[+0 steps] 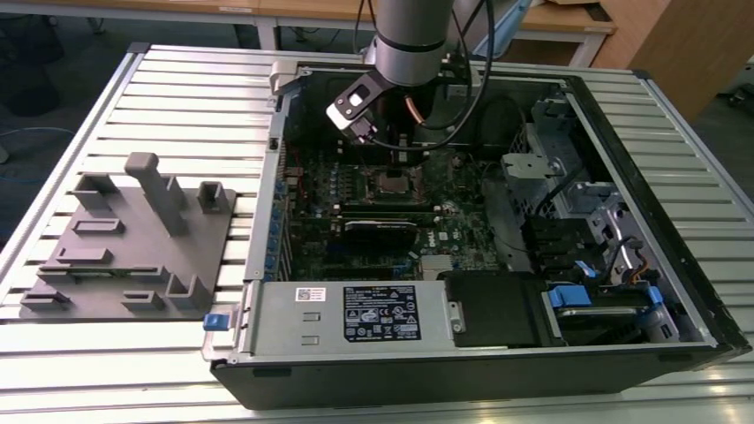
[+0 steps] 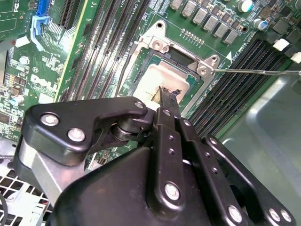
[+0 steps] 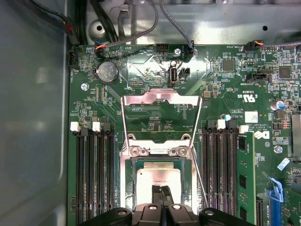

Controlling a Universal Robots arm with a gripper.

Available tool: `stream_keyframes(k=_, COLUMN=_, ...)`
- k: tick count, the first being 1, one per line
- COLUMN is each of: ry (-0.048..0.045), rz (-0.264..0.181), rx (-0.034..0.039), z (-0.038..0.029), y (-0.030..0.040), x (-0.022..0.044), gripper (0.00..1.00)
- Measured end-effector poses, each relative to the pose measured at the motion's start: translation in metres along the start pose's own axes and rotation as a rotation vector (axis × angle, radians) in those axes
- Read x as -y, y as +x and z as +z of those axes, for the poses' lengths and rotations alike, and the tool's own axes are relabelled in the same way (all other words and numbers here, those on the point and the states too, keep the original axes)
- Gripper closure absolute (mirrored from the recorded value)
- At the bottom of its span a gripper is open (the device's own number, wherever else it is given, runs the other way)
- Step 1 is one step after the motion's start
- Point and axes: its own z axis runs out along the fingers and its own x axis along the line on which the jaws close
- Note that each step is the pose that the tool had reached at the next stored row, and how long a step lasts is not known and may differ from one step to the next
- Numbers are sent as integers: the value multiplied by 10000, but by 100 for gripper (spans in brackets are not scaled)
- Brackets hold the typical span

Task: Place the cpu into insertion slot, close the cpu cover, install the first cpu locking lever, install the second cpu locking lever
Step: 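Close the cpu cover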

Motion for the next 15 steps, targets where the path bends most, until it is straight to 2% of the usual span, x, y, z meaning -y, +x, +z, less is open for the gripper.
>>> stream_keyframes(k=15, ry=-1, rz=0, rx=-4, z=-22, y=0, x=-1, gripper=90)
